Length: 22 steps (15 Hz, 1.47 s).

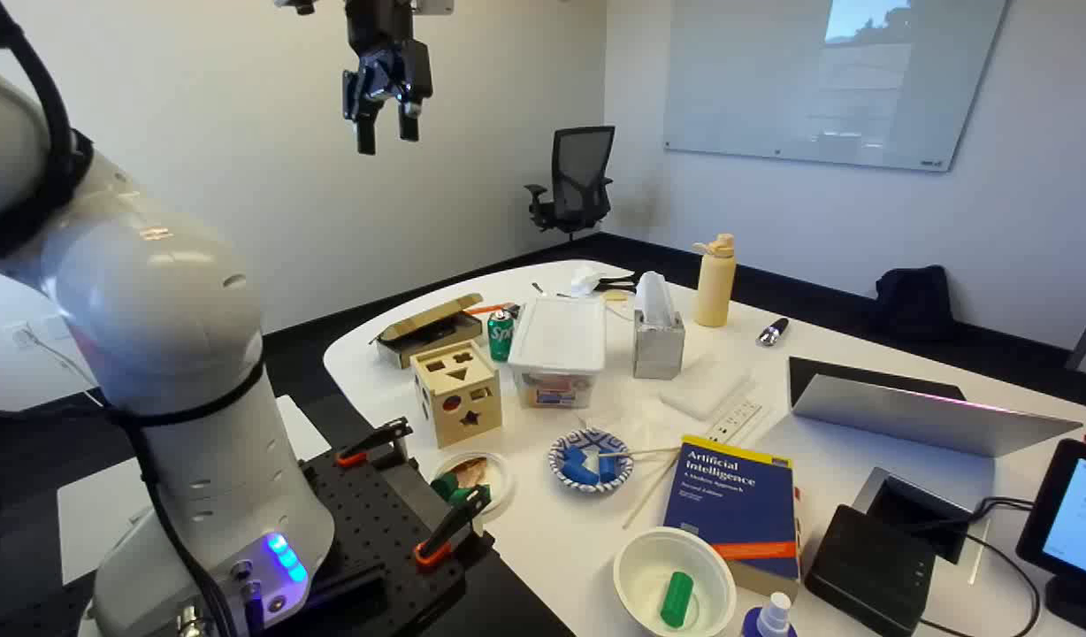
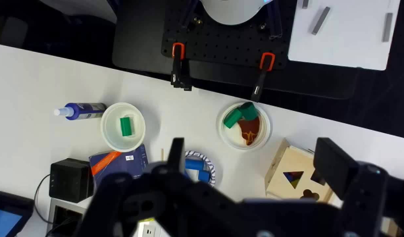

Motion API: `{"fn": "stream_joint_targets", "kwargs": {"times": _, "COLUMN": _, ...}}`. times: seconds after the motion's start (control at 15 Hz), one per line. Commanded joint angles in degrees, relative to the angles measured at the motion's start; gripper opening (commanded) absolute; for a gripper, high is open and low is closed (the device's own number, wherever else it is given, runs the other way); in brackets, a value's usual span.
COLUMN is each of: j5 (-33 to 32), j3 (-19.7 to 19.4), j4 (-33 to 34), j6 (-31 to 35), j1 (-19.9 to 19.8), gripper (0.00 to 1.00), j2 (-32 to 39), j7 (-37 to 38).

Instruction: Put the clear cap onto the bottle

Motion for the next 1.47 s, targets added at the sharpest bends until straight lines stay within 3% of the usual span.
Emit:
{"fn": "stream_joint_targets", "kwargs": {"times": 0.0, "j5": -0.5, "j3": -1.1, "j4": 0.1, "j6": -0.1, "j1": 1.4, "gripper": 1.00, "j2": 0.3, "j7": 0.7}}
{"fn": "stream_joint_targets", "kwargs": {"times": 0.27, "j5": -1.1, "j3": -2.4, "j4": -0.1, "j6": -0.1, "j1": 1.1, "gripper": 1.00, "j2": 0.2, "j7": -1.0}}
{"fn": "stream_joint_targets", "kwargs": {"times": 0.53, "j5": -5.6, "j3": -12.7, "j4": -0.3, "j6": 4.5, "j1": -3.8, "gripper": 1.00, "j2": 1.3, "j7": -6.2}}
{"fn": "stream_joint_targets", "kwargs": {"times": 0.73, "j5": -5.6, "j3": -21.7, "j4": 1.5, "j6": 10.7, "j1": -8.5, "gripper": 1.00, "j2": 4.7, "j7": -8.6}}
{"fn": "stream_joint_targets", "kwargs": {"times": 1.07, "j5": -4.7, "j3": -34.0, "j4": 6.6, "j6": 24.3, "j1": -15.8, "gripper": 1.00, "j2": 15.3, "j7": -15.8}}
{"fn": "stream_joint_targets", "kwargs": {"times": 1.4, "j5": -0.9, "j3": -42.0, "j4": 14.1, "j6": 37.0, "j1": -21.0, "gripper": 1.00, "j2": 31.3, "j7": -20.9}}
